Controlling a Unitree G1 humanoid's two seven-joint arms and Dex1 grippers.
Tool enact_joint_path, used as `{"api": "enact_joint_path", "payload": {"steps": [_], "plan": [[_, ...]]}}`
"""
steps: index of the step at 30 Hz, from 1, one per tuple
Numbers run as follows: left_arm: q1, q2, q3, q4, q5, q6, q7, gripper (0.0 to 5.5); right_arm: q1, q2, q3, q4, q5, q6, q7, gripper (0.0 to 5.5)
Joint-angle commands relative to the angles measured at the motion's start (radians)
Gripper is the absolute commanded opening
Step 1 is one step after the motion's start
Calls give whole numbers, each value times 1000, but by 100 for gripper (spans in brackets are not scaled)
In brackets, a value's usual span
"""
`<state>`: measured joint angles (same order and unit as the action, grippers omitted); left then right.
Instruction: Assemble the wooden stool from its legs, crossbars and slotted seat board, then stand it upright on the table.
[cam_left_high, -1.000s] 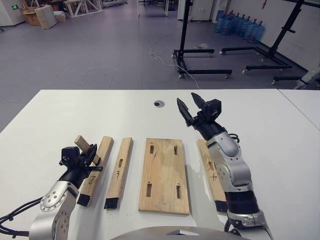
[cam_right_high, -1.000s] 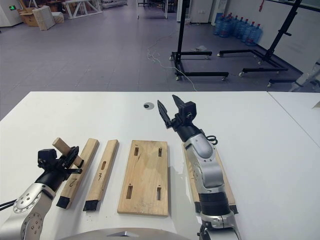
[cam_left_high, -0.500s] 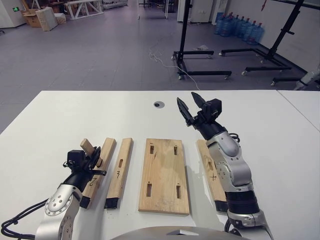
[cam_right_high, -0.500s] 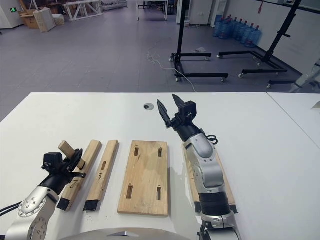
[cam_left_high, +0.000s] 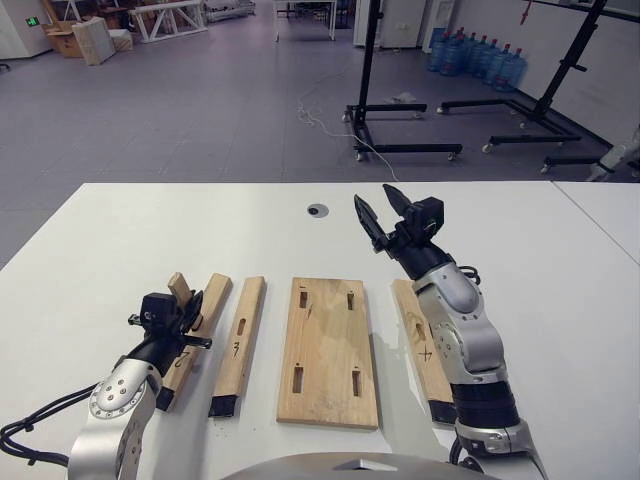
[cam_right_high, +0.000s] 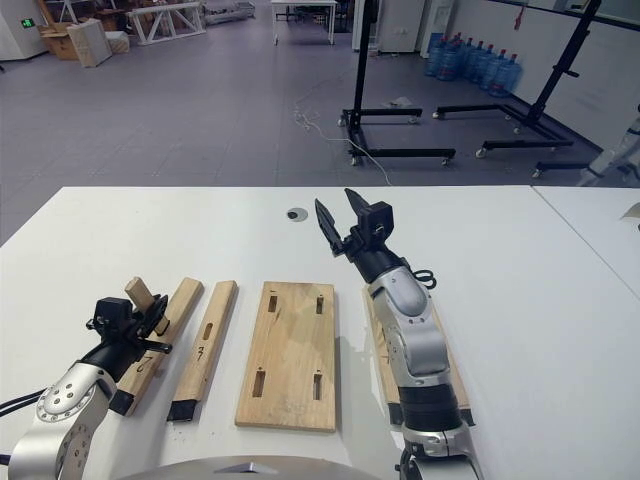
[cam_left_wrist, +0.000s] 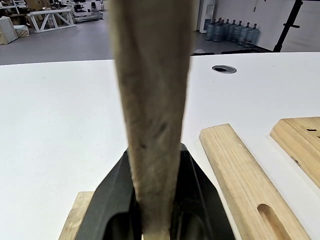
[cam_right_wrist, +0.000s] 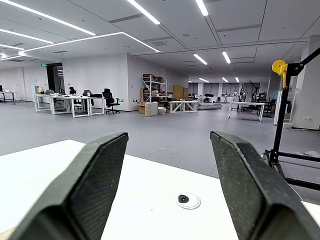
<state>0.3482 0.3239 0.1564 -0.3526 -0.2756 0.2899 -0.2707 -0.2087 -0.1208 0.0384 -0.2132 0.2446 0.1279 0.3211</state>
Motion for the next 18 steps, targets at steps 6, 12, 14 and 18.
{"api": "enact_joint_path", "payload": {"steps": [6,12,14,18], "plan": [[43,-24,-7,56,11,108,35,39,-9,-10,-5,-22,14,10,16,304],[12,-26,41,26,-3,112,50,139,-9,-4,-7,-19,12,5,10,304],[-1,-29,48,18,-2,106,49,173,-8,-2,-7,-18,9,2,7,304],[-11,-41,60,-32,-4,94,57,195,-9,-2,-11,-15,7,-3,4,304]]}}
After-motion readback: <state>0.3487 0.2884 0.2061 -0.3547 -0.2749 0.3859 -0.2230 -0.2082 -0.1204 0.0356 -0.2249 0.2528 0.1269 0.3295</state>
